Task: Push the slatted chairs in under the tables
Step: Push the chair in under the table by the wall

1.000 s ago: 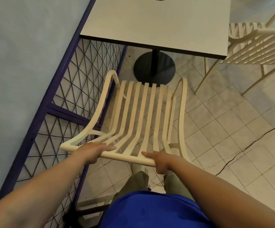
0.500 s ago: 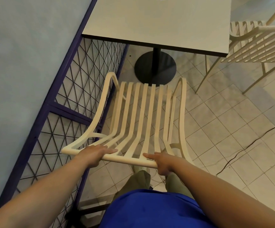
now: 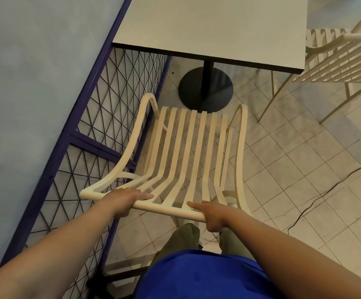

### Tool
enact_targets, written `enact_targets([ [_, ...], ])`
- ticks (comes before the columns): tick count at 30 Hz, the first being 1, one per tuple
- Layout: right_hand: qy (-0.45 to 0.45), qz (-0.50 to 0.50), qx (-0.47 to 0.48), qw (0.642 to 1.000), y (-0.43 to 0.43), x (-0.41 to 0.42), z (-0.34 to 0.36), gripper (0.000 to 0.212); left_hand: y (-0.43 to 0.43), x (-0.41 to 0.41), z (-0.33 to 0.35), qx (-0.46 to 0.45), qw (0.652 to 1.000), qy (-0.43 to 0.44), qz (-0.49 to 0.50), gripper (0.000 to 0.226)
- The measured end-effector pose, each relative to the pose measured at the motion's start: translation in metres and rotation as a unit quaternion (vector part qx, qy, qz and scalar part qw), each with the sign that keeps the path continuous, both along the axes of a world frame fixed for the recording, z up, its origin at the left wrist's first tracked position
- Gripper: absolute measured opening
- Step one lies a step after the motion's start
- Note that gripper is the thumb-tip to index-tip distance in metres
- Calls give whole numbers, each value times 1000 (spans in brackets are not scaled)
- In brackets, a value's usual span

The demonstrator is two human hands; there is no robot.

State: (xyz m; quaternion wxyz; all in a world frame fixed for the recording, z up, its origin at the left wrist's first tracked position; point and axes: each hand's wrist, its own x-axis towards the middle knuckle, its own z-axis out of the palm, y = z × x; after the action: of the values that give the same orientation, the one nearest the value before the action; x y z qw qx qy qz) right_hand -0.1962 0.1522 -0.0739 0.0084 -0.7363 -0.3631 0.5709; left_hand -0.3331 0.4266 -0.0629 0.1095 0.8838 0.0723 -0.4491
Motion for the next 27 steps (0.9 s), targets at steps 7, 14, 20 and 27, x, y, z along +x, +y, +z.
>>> enact_targets([
  [7,4,-10,-16,1000,3,-3,-1,96,17,3,3,-54,997,53,-9,93],
  [14,14,-42,-33,998,7,-2,-4,92,17,5,-4,-36,997,63,-13,97],
  [20,10,-47,-25,999,7,-4,-8,93,14,6,-4,-11,998,63,-8,101],
  [27,26,-32,-21,999,8,1,-15,95,12,6,-2,-1,997,74,1,100],
])
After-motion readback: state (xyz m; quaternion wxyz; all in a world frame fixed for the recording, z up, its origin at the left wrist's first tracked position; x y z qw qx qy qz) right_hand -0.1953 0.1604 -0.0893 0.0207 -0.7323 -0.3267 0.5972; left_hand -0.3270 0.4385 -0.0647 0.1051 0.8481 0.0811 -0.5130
